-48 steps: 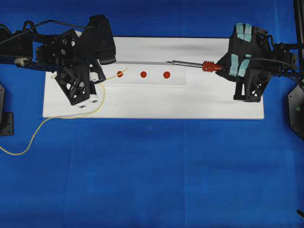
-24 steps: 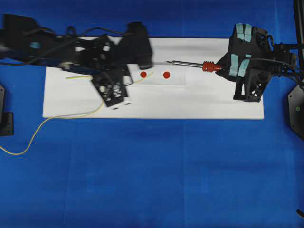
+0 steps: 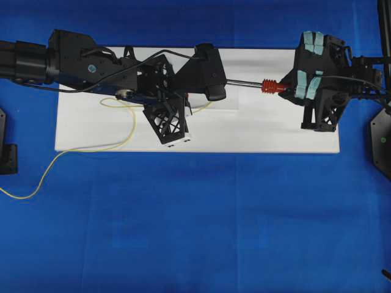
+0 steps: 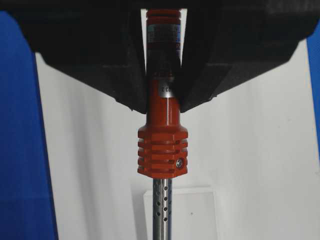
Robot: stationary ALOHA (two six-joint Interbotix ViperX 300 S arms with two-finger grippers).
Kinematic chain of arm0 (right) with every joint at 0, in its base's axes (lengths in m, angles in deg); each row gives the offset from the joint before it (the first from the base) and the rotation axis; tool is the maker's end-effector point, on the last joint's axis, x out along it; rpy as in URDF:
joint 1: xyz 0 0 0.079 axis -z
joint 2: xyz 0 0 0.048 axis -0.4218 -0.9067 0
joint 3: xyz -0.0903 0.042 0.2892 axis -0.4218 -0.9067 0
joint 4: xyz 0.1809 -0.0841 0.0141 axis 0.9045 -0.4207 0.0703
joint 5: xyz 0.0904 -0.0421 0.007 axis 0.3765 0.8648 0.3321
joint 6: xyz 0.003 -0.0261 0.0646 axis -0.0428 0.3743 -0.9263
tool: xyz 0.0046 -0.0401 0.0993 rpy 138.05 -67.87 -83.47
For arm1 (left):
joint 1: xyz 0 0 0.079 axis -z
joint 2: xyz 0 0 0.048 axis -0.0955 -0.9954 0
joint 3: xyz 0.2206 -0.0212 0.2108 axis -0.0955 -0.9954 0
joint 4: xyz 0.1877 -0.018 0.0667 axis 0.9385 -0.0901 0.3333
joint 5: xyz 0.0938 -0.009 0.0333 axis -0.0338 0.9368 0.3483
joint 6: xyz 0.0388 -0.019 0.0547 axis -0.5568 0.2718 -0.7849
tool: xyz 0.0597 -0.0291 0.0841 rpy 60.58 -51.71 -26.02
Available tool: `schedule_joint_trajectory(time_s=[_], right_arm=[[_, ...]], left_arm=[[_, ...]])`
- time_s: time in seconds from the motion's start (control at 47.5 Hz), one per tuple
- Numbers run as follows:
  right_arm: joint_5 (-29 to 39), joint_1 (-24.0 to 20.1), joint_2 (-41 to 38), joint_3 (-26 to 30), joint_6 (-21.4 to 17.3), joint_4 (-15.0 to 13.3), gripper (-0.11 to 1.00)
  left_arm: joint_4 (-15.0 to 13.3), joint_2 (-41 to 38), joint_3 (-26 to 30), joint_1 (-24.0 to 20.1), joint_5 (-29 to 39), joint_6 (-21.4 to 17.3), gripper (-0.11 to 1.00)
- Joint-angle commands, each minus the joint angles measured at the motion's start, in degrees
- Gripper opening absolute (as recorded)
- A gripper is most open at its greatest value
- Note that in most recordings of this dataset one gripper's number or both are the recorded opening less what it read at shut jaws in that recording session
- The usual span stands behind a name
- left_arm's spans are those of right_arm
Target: Touch the tip of the soldering iron to the tip of the solder at the mark.
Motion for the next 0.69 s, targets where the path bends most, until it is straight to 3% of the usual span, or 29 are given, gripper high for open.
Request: schedule_joint_trajectory(time_s=[0.0,0.674], right_arm=[[-0.4,0.2,0.3,0.5,-0.1,-0.2,0.06],[-0.4,0.2,-1.9,0.4,-0.3,0.3,0.06]], left_arm=[[0.0,1.1,1.2,-0.4,-0.4,-0.2,0.01],[0.0,0.6,1.4,-1.3,-0.4,-0.7,0.01]])
